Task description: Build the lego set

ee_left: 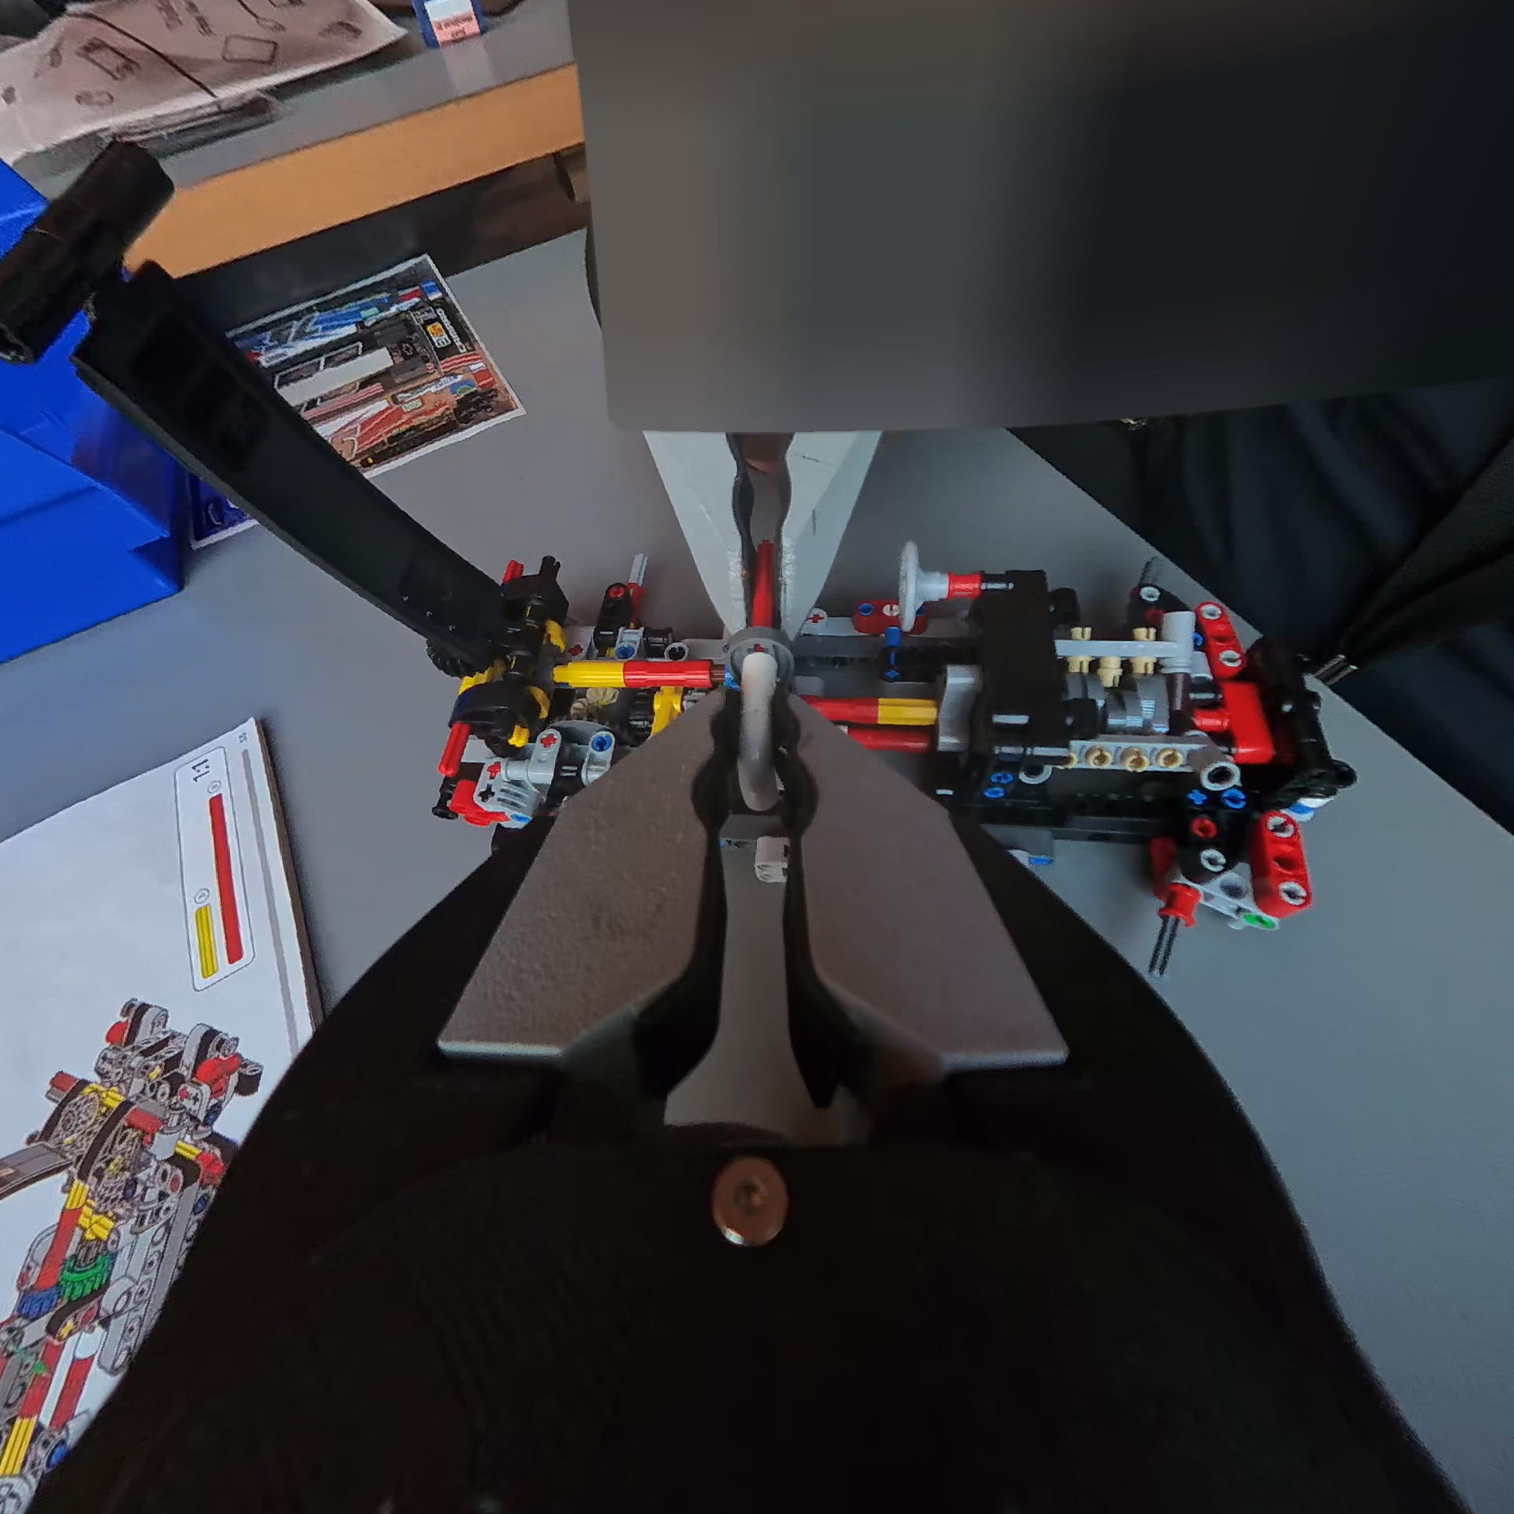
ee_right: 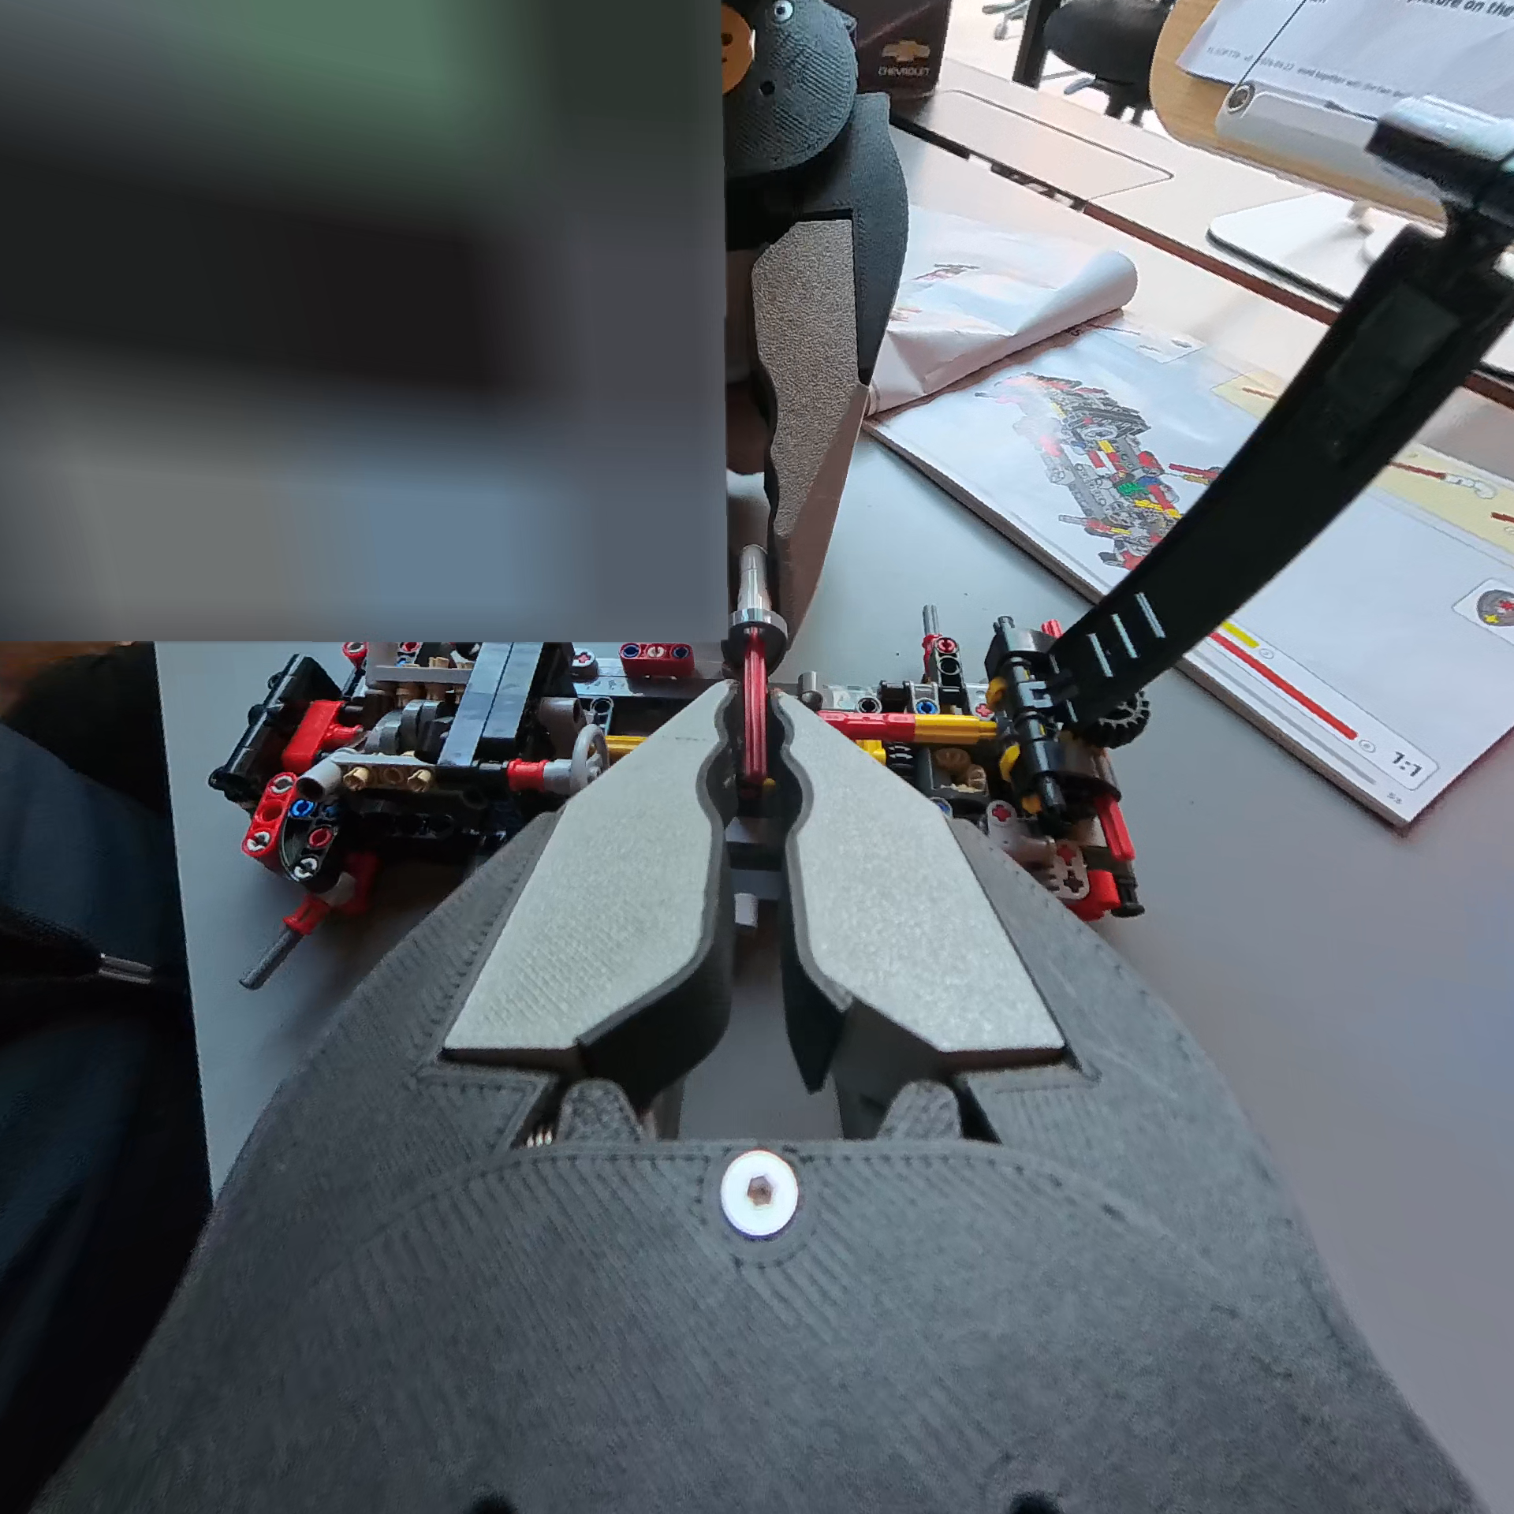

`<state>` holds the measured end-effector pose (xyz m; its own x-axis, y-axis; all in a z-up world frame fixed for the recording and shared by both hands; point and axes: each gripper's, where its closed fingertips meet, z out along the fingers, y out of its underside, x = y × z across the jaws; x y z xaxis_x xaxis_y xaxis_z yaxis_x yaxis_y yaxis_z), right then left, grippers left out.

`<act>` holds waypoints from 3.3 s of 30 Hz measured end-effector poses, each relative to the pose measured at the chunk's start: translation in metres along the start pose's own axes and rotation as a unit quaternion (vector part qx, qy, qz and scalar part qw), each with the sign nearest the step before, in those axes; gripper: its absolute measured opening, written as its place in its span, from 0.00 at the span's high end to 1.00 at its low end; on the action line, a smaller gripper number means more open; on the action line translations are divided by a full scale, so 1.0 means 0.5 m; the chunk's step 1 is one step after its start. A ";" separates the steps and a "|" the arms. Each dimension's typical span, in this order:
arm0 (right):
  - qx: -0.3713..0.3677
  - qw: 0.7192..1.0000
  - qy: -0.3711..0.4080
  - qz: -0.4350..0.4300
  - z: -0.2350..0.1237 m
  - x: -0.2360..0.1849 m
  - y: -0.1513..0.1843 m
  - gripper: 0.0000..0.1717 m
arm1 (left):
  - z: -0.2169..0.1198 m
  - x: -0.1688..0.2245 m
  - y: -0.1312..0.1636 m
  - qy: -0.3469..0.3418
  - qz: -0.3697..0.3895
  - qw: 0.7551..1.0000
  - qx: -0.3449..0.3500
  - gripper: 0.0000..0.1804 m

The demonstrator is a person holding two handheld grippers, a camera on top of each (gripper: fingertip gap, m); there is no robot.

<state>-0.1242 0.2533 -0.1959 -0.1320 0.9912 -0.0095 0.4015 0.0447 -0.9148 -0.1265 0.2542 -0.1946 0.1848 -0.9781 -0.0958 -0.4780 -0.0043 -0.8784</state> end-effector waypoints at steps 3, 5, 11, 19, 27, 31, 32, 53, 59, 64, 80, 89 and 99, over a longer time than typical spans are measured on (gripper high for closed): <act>0.006 1.000 0.021 -0.022 -0.006 0.002 -0.001 0.99 | 0.000 0.002 0.003 0.000 -0.008 1.000 -0.003 0.96; 0.007 0.999 0.029 -0.036 -0.014 0.001 0.001 0.99 | -0.003 0.004 0.006 0.004 -0.016 1.000 -0.012 0.89; -0.001 0.999 0.032 -0.043 -0.021 0.000 0.008 0.95 | -0.013 -0.005 0.004 -0.007 -0.031 0.999 -0.013 0.94; -0.011 0.998 0.029 -0.047 -0.009 0.003 0.009 0.97 | 0.010 -0.003 0.013 -0.019 -0.027 0.999 -0.028 0.97; -0.010 0.998 0.028 -0.049 -0.011 0.010 0.011 0.98 | 0.012 -0.013 0.010 -0.063 -0.063 0.996 -0.002 0.97; -0.011 0.999 0.020 -0.040 -0.011 0.010 0.011 0.98 | 0.010 -0.014 0.006 -0.083 -0.089 0.993 0.006 0.96; -0.011 0.999 0.017 -0.039 -0.010 0.009 0.011 0.98 | 0.009 -0.012 0.007 -0.081 -0.087 0.993 0.005 0.96; -0.016 1.000 -0.008 -0.007 -0.010 0.017 0.015 0.98 | 0.014 -0.011 0.005 -0.046 -0.108 0.993 0.010 0.98; -0.015 0.999 -0.040 0.000 -0.011 0.016 0.014 0.98 | 0.016 -0.009 0.002 -0.051 -0.109 0.993 0.012 0.97; -0.011 0.998 -0.054 0.003 -0.012 0.014 0.011 0.98 | 0.003 -0.005 0.034 -0.029 -0.149 0.988 -0.026 0.83; -0.018 0.982 0.178 0.061 -0.115 0.017 0.014 0.94 | 0.012 0.032 0.009 -0.093 -0.249 0.964 -0.002 0.89; -0.057 0.986 0.140 0.071 -0.104 -0.018 0.026 0.97 | 0.014 0.058 0.010 -0.120 -0.197 0.972 -0.036 0.87; -0.117 0.987 0.045 0.097 -0.062 -0.008 0.080 1.00 | 0.015 0.043 0.002 -0.139 -0.192 0.971 -0.024 0.97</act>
<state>-0.0793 0.2549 -0.2200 0.0444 0.9904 -0.1311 0.6111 -0.1308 -0.7807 -0.1168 0.2349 -0.2010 0.5794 -0.8081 0.1061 -0.3656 -0.3741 -0.8523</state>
